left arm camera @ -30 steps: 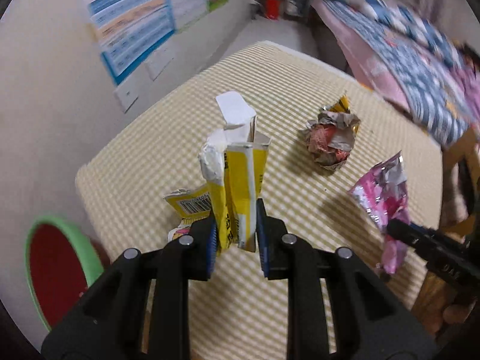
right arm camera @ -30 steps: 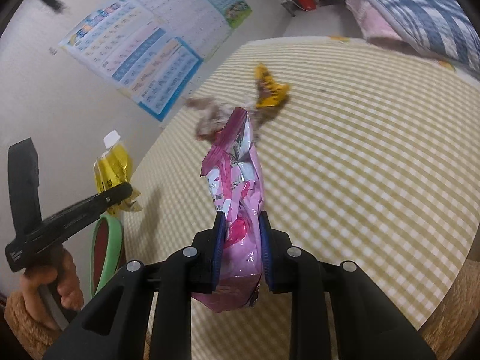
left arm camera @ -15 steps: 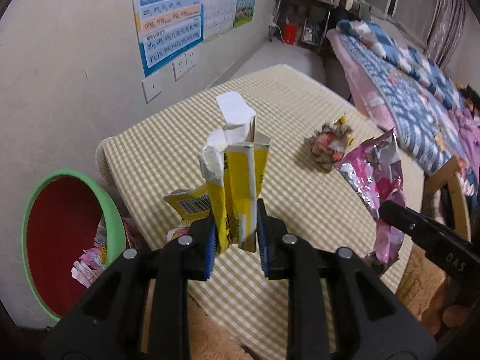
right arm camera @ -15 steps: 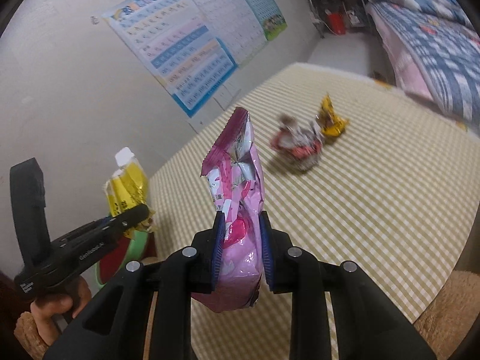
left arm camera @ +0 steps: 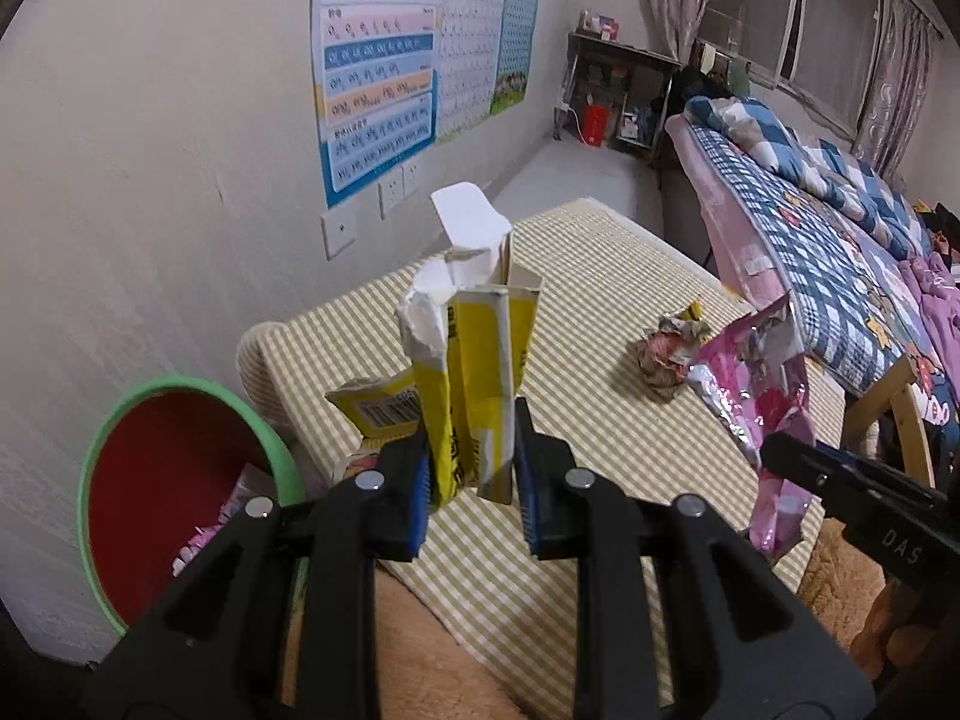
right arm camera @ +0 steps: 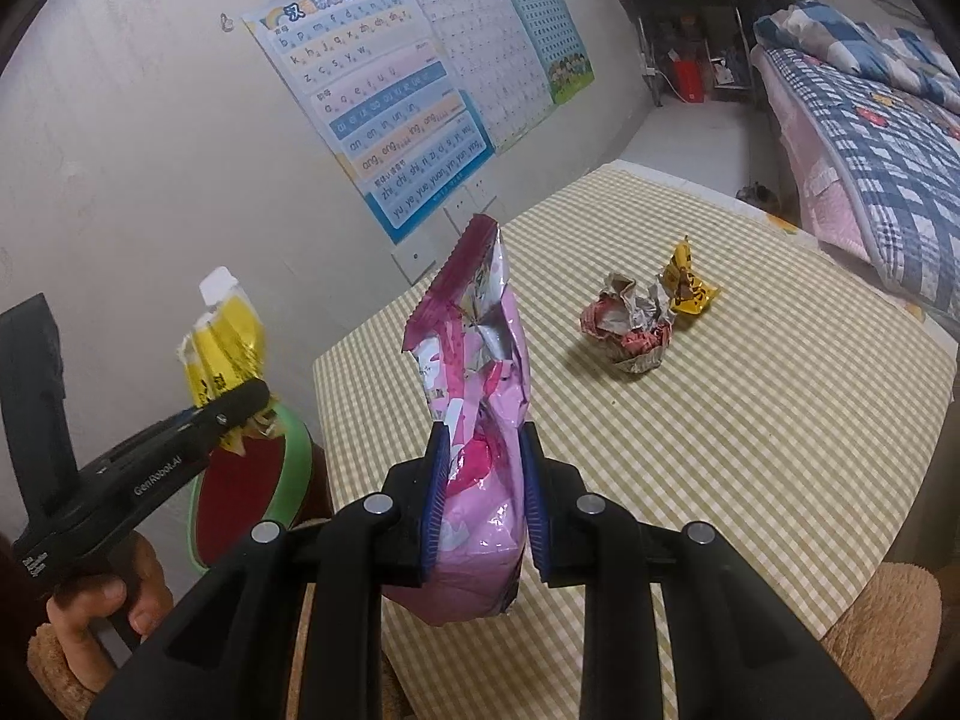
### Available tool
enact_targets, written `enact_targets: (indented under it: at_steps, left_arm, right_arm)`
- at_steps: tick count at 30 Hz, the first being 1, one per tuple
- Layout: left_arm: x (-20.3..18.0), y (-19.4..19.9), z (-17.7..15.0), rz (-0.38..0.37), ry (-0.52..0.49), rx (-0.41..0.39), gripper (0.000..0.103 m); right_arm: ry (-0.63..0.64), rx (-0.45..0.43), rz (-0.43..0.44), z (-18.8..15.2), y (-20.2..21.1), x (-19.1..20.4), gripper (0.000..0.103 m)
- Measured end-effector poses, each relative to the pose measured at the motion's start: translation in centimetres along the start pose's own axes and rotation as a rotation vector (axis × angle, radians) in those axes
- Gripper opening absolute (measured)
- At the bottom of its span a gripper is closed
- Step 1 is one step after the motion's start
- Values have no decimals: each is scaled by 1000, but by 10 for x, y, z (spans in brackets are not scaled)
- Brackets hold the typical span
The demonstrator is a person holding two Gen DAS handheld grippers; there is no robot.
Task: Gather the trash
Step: 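Carry the yellow juice box and pink bag over to the bin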
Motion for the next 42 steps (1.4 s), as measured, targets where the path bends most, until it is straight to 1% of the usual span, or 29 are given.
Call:
enact_targets:
  at_steps: [6, 17, 22, 31, 38, 42]
  left_arm:
    - [6, 8, 3, 13, -3, -31, 22]
    - [17, 12, 5, 33, 4, -51, 22]
    - [21, 11, 3, 36, 5, -51, 22]
    - [31, 0, -4, 37, 31, -19, 22]
    - [38, 2, -4, 48, 37, -25, 22]
    - [42, 8, -4, 66, 40, -36, 22]
  right_arm:
    - [31, -18, -13, 6, 5, 12, 24]
    - [63, -30, -17, 10, 7, 26, 24]
    - [67, -23, -21, 10, 5, 28, 24]
    - [77, -1, -26, 7, -2, 33, 24]
    - [80, -4, -24, 7, -2, 36, 25]
    - [97, 3, -13, 7, -4, 44, 25]
Point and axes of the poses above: each gripper's, at about its wrist camera, not at the fingertips, and y roughly against the way its jaws point, x to its left, z to its top, the point moved 5 cm from there along -y, roughly the way its jaws point, and after that the axes turned 4 degrees about -z, right-handed, at the moved point
